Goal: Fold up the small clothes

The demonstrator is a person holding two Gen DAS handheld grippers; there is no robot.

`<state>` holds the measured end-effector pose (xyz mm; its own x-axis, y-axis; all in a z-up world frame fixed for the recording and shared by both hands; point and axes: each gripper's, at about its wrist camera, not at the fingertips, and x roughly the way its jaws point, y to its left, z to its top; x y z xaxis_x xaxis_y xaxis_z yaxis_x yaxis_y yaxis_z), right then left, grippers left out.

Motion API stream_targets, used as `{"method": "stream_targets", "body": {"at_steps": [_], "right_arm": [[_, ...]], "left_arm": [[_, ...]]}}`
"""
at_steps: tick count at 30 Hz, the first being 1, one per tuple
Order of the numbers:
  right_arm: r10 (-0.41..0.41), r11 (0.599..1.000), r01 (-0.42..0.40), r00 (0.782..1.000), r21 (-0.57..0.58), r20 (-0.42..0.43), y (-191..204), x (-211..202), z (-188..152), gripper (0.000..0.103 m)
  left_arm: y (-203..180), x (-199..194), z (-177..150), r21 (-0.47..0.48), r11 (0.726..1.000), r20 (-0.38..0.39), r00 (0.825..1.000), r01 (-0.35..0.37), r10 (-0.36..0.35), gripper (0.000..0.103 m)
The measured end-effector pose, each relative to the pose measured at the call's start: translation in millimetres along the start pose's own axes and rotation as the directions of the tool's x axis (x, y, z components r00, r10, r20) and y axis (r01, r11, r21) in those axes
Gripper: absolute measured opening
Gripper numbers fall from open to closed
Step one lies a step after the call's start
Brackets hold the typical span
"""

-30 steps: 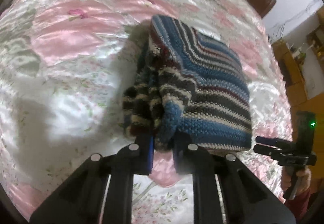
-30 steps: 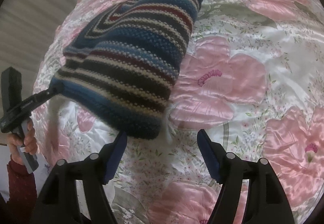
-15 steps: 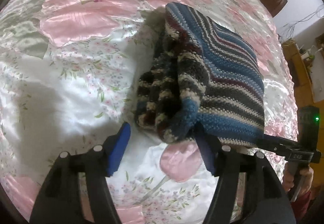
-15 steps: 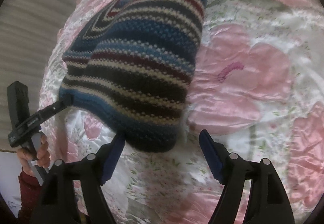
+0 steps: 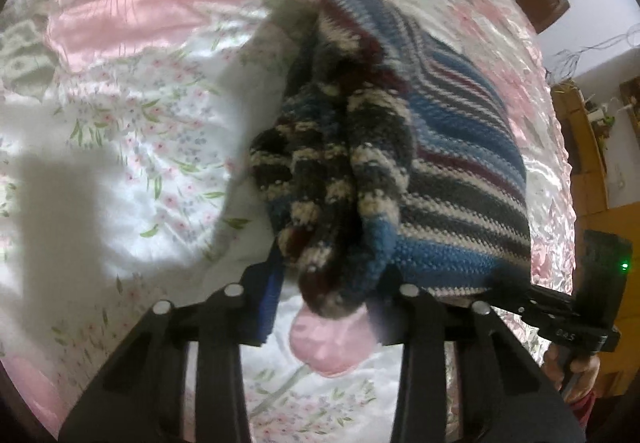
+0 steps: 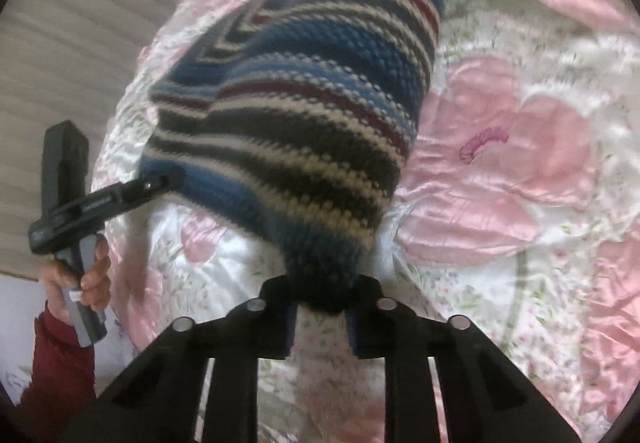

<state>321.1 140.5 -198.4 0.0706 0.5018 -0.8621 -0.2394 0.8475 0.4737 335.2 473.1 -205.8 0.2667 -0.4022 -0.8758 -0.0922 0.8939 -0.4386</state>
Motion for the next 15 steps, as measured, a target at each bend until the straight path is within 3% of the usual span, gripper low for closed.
{"method": "stream_targets", "body": {"at_steps": [5, 8, 11, 13, 15], "right_arm": [[-0.058, 0.998, 0.056, 0.996, -0.041, -0.062, -7, 6, -19, 0.011], [-0.035, 0.999, 0.036, 0.995, 0.009, -0.089, -21, 20, -20, 0.011], [-0.051, 0.999, 0.05, 0.995, -0.018, -0.084, -19, 19, -17, 0.012], [-0.063, 0.997, 0.06, 0.994, -0.043, -0.088, -13, 13, -15, 0.02], [-0.072, 0.996, 0.068, 0.995, -0.055, -0.071, -12, 2, -12, 0.037]], "left_arm": [[5, 8, -19, 0.018, 1.0, -0.022, 1.0, -0.005, 0.006, 0.032], [11, 17, -23, 0.005, 1.0, -0.023, 1.0, -0.004, 0.004, 0.033], [4, 13, -22, 0.046, 0.998, -0.019, 0.999, -0.034, 0.035, 0.043], [-1, 8, -21, 0.074, 0.996, -0.031, 0.998, -0.055, 0.058, 0.052], [-2, -2, -19, 0.094, 0.995, -0.043, 0.998, -0.042, 0.046, 0.064]]}}
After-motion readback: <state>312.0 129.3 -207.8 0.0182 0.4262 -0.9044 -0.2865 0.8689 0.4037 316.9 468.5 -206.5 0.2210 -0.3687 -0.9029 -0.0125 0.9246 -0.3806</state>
